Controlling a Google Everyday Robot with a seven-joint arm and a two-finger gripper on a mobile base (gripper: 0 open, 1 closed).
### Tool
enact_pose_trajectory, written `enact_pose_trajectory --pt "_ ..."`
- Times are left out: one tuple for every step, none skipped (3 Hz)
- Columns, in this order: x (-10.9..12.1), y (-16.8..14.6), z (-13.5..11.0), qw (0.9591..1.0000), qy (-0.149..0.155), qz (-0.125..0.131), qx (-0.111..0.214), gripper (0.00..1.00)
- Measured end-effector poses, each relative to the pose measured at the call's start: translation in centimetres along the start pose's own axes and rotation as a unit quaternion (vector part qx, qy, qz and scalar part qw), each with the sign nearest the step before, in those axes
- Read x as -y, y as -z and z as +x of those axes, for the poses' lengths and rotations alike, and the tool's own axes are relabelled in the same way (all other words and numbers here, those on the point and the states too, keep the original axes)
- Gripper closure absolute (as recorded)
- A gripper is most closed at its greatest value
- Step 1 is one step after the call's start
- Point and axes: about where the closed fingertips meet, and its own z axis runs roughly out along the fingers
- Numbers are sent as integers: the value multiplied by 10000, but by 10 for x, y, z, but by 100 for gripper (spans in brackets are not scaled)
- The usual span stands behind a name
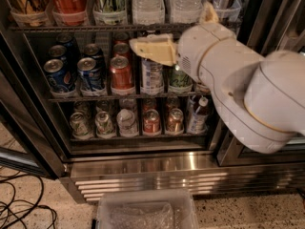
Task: Pick green can from top shelf of fridge
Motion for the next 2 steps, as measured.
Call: enact_pose_trajectory --pt "22 8 11 9992 -212 339 -15 0" --pt "21 8 11 9992 -212 337 -15 0"
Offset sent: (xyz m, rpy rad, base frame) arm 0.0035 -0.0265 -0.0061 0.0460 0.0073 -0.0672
